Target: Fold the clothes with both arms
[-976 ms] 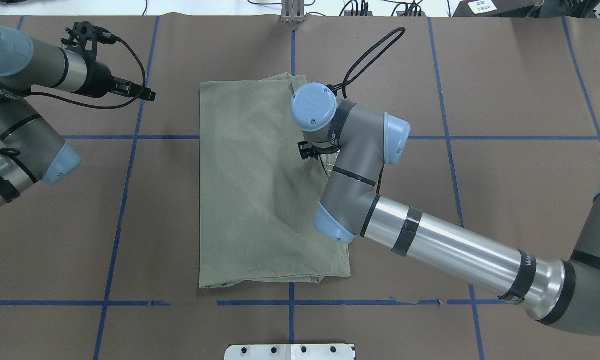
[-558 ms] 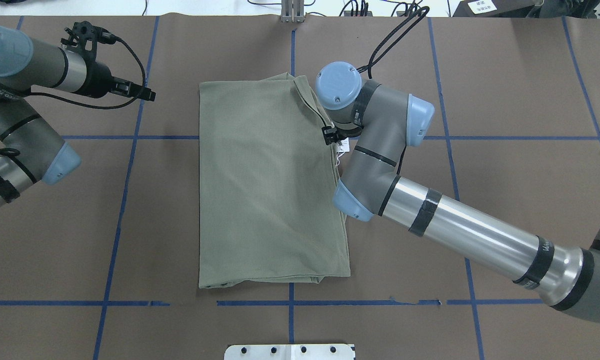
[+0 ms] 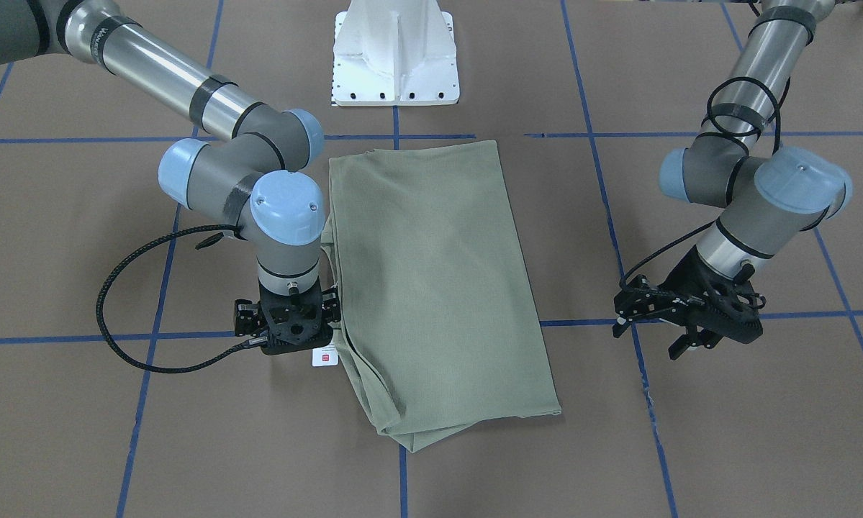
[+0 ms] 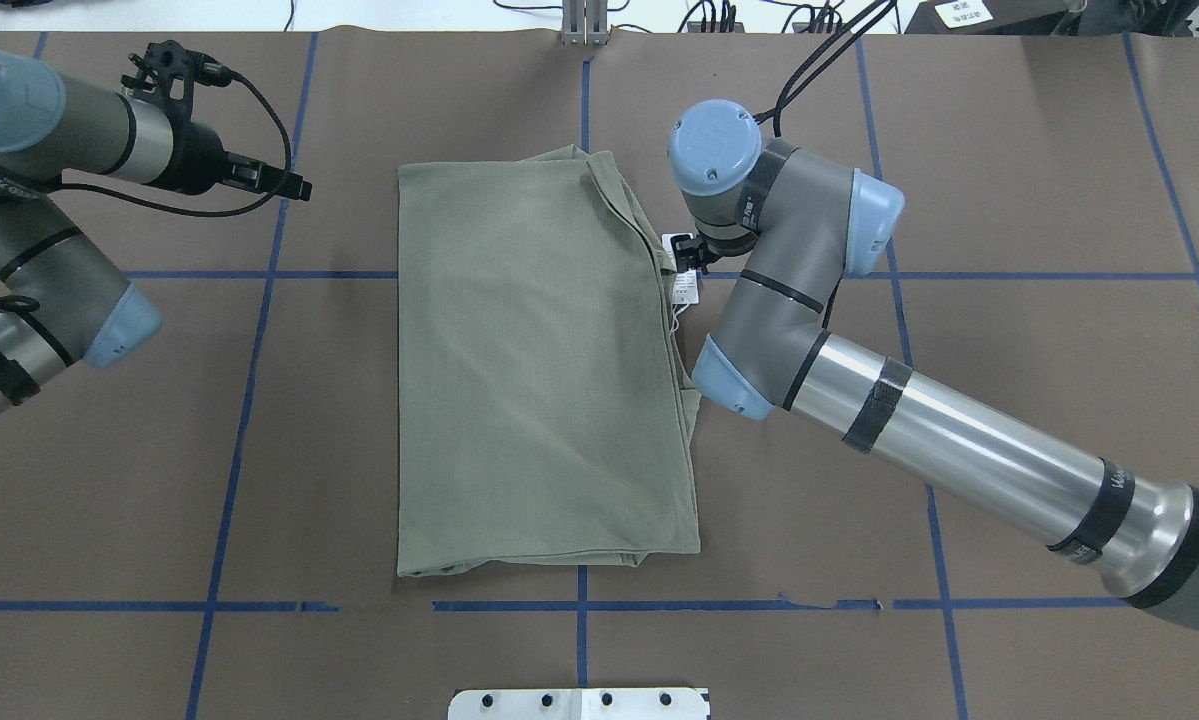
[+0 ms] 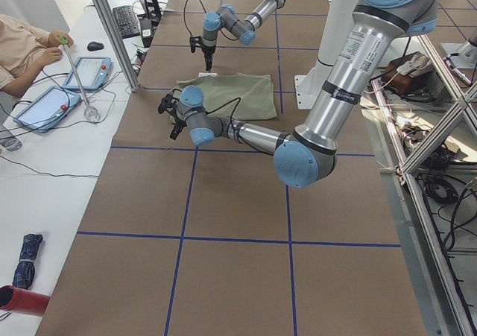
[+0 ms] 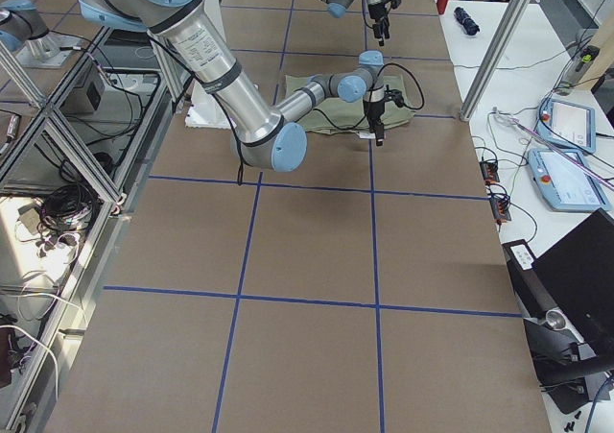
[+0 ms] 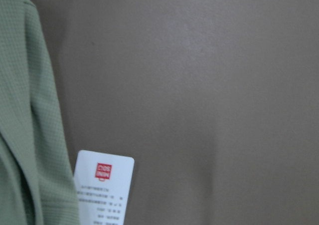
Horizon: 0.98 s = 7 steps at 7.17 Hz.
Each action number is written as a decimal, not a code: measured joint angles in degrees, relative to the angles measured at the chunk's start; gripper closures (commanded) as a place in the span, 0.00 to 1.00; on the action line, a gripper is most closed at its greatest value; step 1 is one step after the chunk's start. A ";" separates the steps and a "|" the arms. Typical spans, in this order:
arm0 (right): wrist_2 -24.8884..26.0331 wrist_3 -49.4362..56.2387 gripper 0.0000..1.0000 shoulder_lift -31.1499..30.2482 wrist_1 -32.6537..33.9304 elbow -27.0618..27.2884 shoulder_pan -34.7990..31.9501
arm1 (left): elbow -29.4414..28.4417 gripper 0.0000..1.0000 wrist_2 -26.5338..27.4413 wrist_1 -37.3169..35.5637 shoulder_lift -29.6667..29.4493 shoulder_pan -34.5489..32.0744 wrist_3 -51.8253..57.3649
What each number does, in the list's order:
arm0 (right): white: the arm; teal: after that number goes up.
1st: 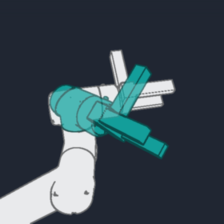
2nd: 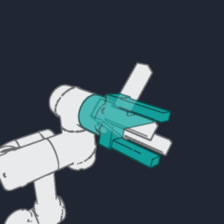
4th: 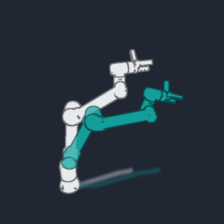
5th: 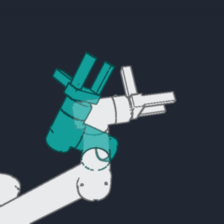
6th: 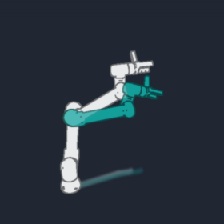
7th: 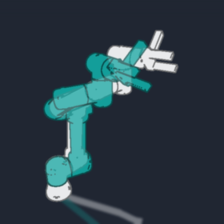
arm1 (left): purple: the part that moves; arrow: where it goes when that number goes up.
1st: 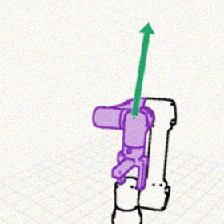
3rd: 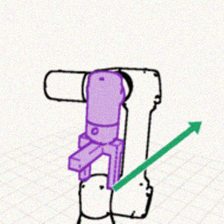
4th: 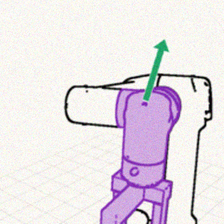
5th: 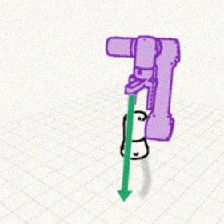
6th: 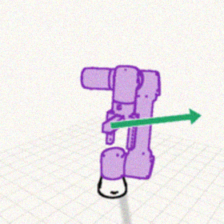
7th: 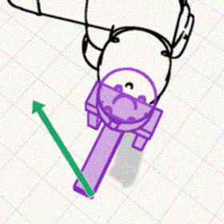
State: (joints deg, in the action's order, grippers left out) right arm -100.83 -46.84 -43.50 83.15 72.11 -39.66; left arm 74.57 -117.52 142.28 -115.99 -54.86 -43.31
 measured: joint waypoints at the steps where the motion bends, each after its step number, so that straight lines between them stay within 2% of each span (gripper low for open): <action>1: -0.39 0.08 0.00 0.14 -1.23 0.24 -0.18 | 0.06 0.00 -0.19 -0.59 -0.44 0.20 -0.96; 4: -0.61 0.37 0.00 0.28 -1.76 1.74 -1.27 | 0.08 0.00 -0.66 -2.13 -1.68 0.77 -3.45; 7: -0.66 -3.60 0.00 0.23 -1.69 2.63 -3.46 | 0.26 0.00 -1.35 -2.35 -1.95 0.97 -3.53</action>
State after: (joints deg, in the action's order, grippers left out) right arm -101.50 -50.44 -43.27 81.46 74.75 -43.12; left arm 74.83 -118.87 139.93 -117.94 -53.89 -46.84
